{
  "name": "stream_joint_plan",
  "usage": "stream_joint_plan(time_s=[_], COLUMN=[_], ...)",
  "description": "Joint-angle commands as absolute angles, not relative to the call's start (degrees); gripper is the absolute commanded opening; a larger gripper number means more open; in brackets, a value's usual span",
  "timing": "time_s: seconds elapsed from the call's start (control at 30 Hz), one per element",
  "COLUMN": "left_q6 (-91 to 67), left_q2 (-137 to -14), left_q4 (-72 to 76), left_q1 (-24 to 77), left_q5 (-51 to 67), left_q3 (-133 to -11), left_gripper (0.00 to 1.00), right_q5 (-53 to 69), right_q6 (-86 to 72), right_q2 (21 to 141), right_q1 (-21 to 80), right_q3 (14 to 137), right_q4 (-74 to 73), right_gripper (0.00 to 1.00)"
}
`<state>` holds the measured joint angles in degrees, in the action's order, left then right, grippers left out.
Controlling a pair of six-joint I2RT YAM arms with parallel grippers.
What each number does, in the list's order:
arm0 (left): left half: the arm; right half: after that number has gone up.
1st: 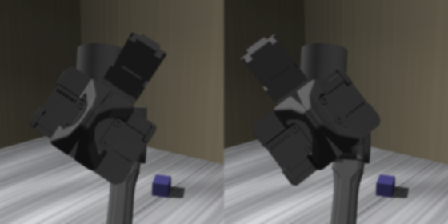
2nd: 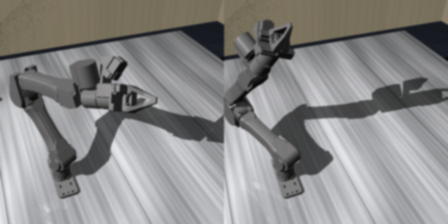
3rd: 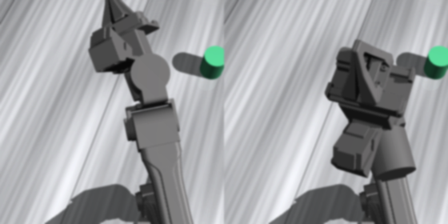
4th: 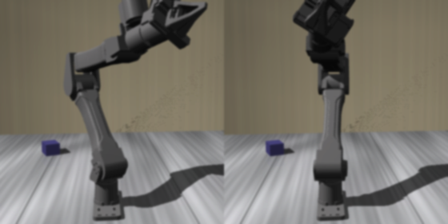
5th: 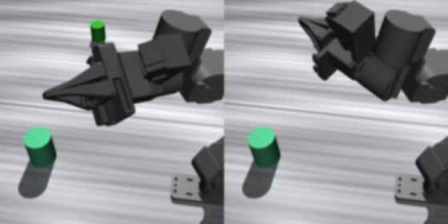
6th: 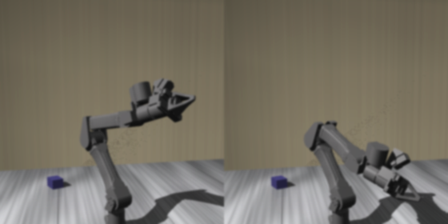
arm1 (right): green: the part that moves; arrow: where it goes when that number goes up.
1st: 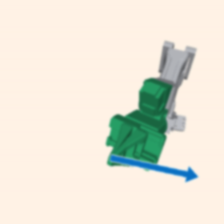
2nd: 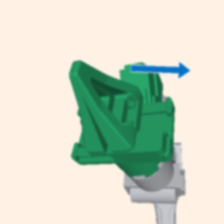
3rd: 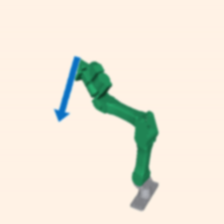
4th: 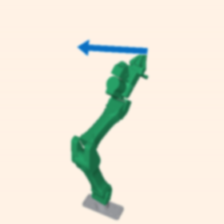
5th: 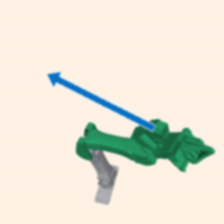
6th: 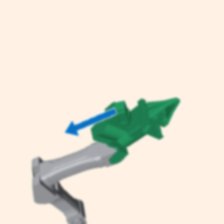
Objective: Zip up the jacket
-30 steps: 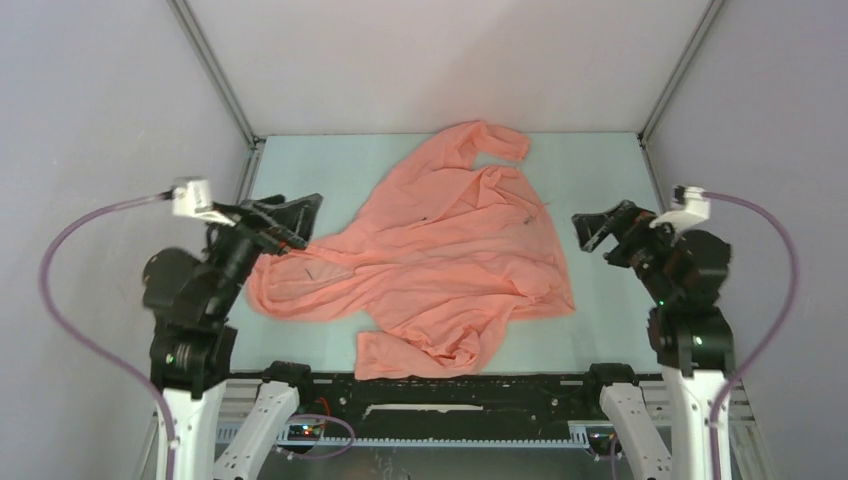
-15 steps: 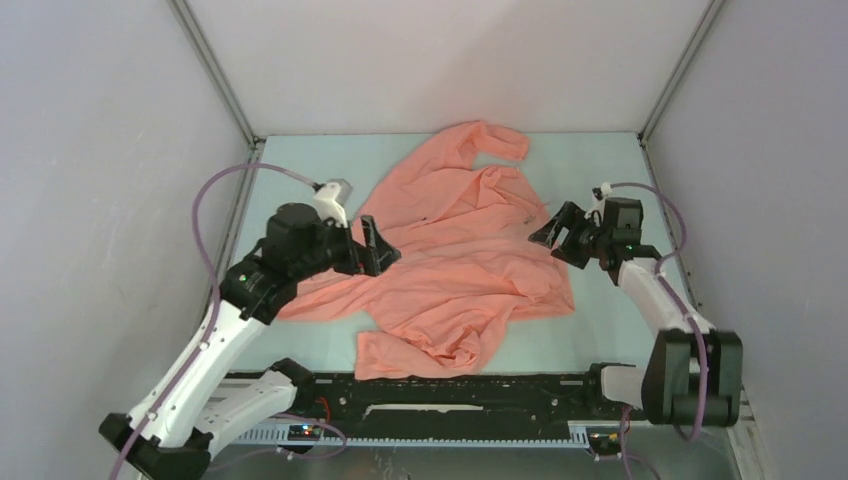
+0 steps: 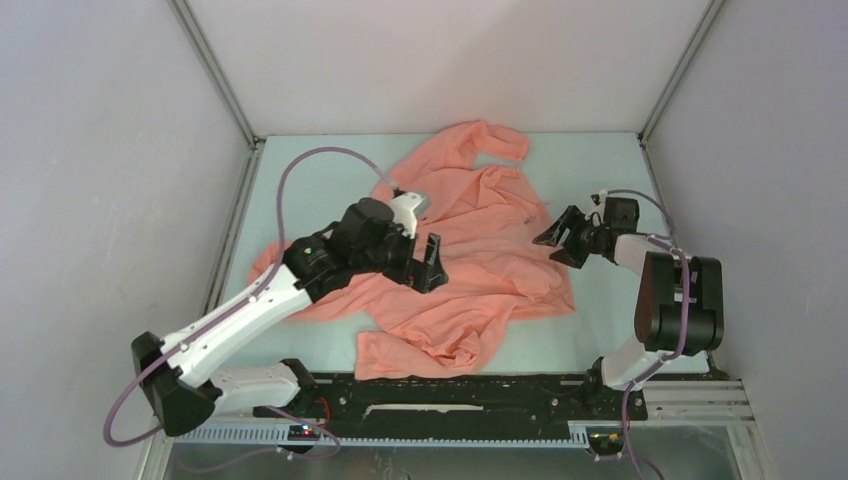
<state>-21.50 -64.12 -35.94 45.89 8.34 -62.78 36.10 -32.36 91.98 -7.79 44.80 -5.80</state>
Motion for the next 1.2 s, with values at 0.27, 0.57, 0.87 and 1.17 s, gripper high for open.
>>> stream_joint_plan(time_s=[0.27,0.57,0.87,1.17], left_q6=[-20.8,-30.2,-38.96,-42.45], left_q2=[-73.3,-77.93,-86.22,-89.93], left_q4=[-33.81,-22.78,-17.69,-13.07], left_q1=[49.94,49.93,50.41,51.15], left_q5=[11.07,8.87,7.59,7.35], left_q3=[-79.24,-75.47,-77.86,-77.02], left_gripper=[0.99,0.99,0.94,0.92], right_q5=[44.2,52.56,44.27,41.65], right_q6=[-37.92,-34.1,-32.69,-37.16], right_q2=[99.38,98.83,91.64,78.15], right_q1=[-0.66,-2.27,-1.43,-3.69], right_q3=[46.93,46.85,43.65,25.97], right_q4=[6.67,10.86,5.31,8.85], right_gripper=[0.44,0.1,0.21,0.36])
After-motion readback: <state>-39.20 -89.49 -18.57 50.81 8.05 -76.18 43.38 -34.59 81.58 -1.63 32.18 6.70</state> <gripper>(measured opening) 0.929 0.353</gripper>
